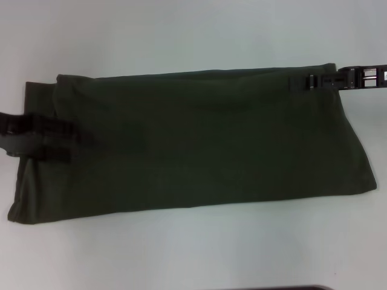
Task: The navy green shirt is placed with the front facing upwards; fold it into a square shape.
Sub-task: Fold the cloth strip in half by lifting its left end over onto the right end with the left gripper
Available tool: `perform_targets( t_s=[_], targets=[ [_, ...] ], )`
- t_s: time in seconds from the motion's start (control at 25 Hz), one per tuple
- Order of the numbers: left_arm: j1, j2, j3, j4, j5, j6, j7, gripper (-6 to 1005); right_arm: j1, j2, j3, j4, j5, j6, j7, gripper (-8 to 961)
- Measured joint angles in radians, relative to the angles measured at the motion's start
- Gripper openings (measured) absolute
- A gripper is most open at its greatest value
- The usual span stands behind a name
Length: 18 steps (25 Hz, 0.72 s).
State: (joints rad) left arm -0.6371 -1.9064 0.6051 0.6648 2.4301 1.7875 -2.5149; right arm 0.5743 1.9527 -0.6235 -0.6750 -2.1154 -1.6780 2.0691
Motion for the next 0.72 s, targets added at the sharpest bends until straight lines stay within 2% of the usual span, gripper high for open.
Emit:
perform_targets(
  t_s=[0.12,0.44,0.72],
  targets=[
    [-0.016,-0.001,0.038,-0.030,0.019,-0.065,0.015,873,-0.003,0.000,0.001,0.002,0.000,0.001,0.006,915],
    [-0.039,-0.034,0.037,-0.039,0.022,-0.200,0.043,872,-0.011,0.009,0.001,0.012,0.000,0.006,0.006,914],
    [-0.043,-0.034,0.035,-0.040,0.029,-0.338,0.019,872,-0.011,0.011,0.001,0.012,0.000,0.006,0.006,914]
  ],
)
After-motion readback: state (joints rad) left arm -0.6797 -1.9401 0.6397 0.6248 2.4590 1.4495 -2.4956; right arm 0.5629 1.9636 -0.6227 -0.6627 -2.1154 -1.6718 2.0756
